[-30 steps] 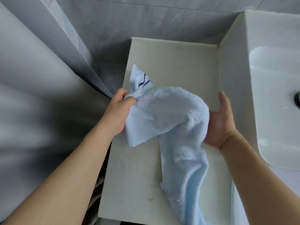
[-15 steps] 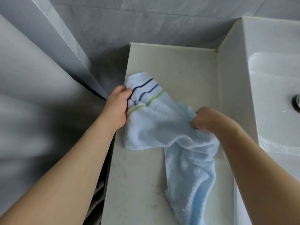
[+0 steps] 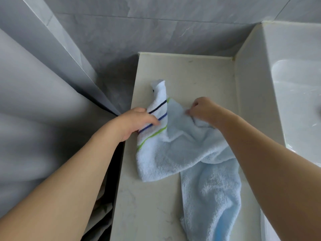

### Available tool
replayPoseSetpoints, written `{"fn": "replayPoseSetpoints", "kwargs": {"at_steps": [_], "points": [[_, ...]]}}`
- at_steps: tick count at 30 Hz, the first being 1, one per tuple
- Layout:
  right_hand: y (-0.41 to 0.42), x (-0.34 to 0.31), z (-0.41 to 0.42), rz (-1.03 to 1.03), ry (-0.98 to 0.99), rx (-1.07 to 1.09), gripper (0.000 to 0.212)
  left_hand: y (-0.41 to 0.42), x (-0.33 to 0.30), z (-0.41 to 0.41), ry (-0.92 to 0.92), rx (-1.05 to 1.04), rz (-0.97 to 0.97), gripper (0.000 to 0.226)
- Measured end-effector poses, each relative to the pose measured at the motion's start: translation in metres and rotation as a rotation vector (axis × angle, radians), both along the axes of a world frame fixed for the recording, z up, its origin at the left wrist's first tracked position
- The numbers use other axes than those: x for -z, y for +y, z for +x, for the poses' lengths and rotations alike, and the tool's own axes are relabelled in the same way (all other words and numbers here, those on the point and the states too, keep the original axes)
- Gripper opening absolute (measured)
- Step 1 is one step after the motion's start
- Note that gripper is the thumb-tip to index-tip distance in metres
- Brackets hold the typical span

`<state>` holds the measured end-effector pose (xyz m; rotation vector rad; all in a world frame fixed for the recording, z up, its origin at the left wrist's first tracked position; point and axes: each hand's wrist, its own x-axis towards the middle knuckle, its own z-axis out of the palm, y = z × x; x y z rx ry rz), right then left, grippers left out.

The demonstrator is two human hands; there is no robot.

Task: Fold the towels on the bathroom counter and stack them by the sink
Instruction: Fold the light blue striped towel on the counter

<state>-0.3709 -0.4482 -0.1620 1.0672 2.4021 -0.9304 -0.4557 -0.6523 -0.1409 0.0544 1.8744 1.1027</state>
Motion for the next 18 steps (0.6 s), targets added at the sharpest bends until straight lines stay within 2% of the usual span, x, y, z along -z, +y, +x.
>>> {"fn": "replayPoseSetpoints", "kwargs": {"at_steps": [1, 3, 4, 6, 8, 10, 12, 14, 15, 18], "points": [[0.008, -0.003, 0.005, 0.029, 0.146, 0.175, 0.012, -0.003, 0.002, -0.004, 0.011, -0.120, 0.105, 0.015], [0.023, -0.010, 0.020, 0.133, 0.443, 0.554, 0.003, -0.007, -0.002, -0.017, -0.059, -0.403, 0.364, 0.019], [0.027, -0.013, 0.029, 0.205, 0.513, 0.650, 0.004, -0.008, -0.004, -0.025, -0.089, -0.475, 0.458, 0.022], [0.026, -0.012, 0.043, 0.357, 0.464, 0.664, 0.009, -0.002, -0.008, -0.031, -0.094, -0.441, 0.519, 0.026], [0.022, -0.006, 0.049, 0.398, 0.339, 0.586, 0.016, 0.010, -0.010, -0.028, -0.063, -0.377, 0.505, 0.028], [0.019, 0.001, 0.049, 0.331, 0.204, 0.452, 0.027, 0.023, -0.008, -0.024, 0.057, -0.299, 0.401, 0.025], [0.021, 0.004, 0.039, 0.334, 0.173, 0.347, 0.035, 0.031, -0.003, -0.027, 0.391, -0.055, 0.095, 0.016], [0.022, 0.004, 0.022, 0.314, 0.242, 0.286, 0.040, 0.032, 0.006, -0.036, 0.810, 0.255, -0.266, 0.023], [0.022, 0.004, 0.010, 0.254, 0.257, 0.275, 0.042, 0.034, 0.010, -0.040, 0.964, 0.358, -0.369, 0.026], [0.021, 0.007, -0.028, -0.005, 0.125, 0.260, 0.042, 0.043, 0.013, -0.041, 1.144, 0.500, -0.477, 0.019]]}}
